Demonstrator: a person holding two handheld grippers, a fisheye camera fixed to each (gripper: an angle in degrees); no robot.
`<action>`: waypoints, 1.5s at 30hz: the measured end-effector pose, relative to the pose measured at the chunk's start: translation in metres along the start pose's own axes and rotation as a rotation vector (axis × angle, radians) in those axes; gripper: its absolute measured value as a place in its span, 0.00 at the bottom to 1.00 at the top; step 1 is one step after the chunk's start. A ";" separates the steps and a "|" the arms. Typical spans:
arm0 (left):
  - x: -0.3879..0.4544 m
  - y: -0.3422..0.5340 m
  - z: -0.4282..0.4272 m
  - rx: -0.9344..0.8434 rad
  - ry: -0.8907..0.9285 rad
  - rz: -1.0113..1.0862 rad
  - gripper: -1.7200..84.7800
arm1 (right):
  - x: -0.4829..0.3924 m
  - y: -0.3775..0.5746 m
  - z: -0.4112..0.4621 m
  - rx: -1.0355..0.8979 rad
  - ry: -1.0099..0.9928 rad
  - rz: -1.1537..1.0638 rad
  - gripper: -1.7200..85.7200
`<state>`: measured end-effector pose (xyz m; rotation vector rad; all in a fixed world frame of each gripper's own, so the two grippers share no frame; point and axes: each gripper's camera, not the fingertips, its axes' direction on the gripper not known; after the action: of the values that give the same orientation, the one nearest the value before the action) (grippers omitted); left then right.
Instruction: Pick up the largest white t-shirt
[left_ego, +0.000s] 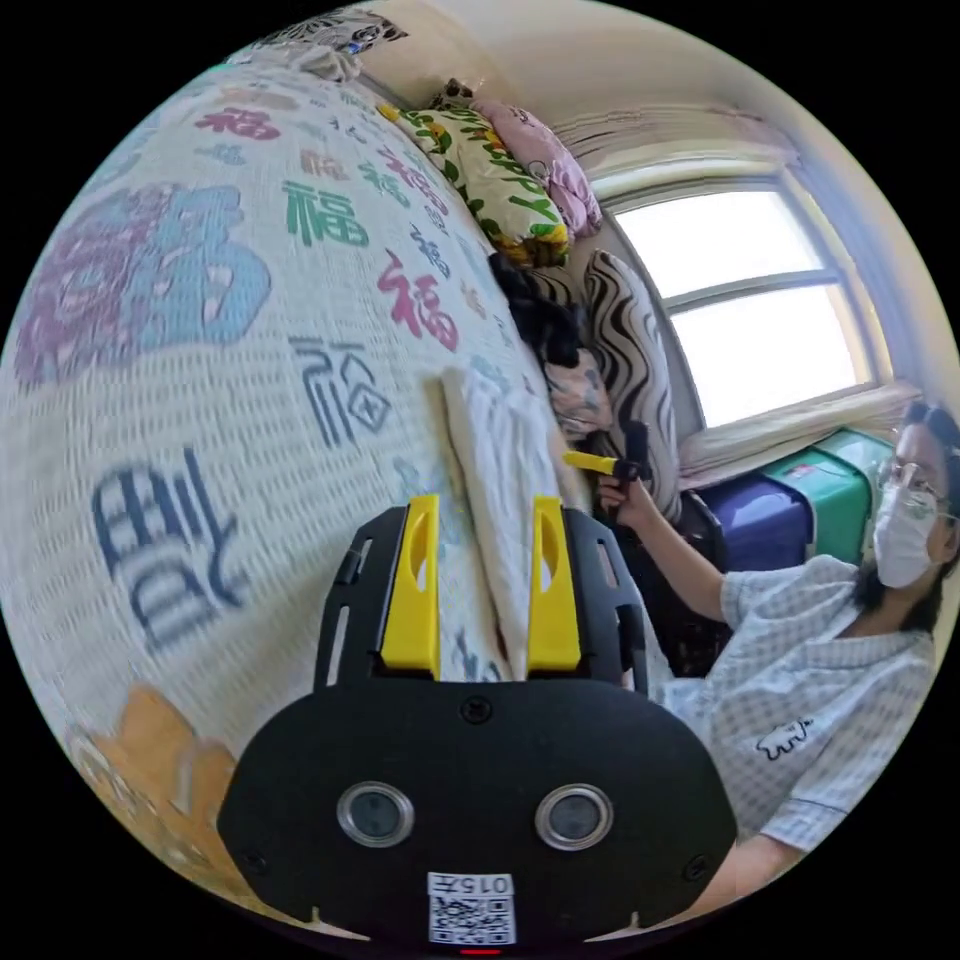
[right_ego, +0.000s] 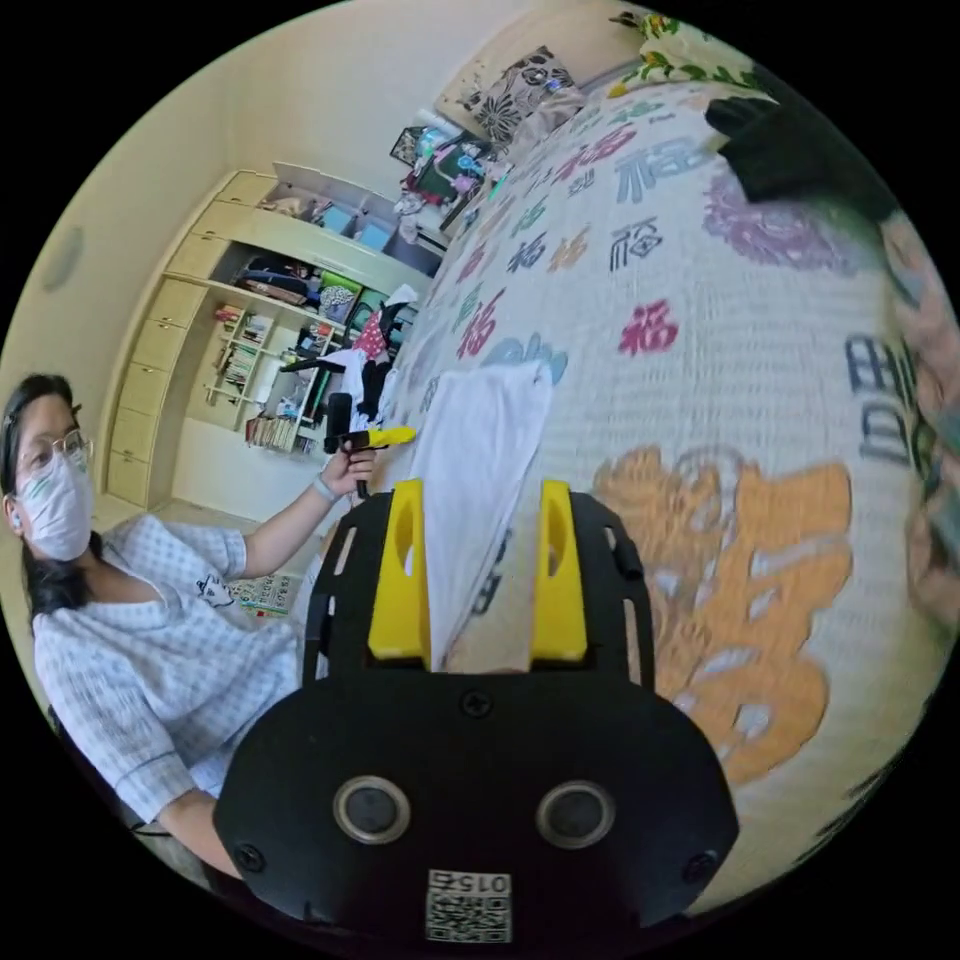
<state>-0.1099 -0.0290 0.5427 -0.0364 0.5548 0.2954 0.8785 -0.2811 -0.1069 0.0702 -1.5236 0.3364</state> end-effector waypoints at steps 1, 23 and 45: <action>-0.007 -0.015 0.008 0.014 0.042 -0.007 0.17 | 0.005 -0.012 0.005 0.012 -0.014 -0.022 0.19; 0.116 0.005 0.025 -0.058 0.211 0.458 0.04 | -0.069 0.013 0.035 -0.106 -0.073 -0.365 0.09; 0.199 0.193 0.030 -0.187 -0.194 0.265 0.09 | -0.063 0.142 0.120 -0.334 0.179 -0.223 0.10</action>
<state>0.0111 0.2124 0.4731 -0.1148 0.3366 0.6024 0.7253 -0.1869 -0.1854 -0.0521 -1.3606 -0.0901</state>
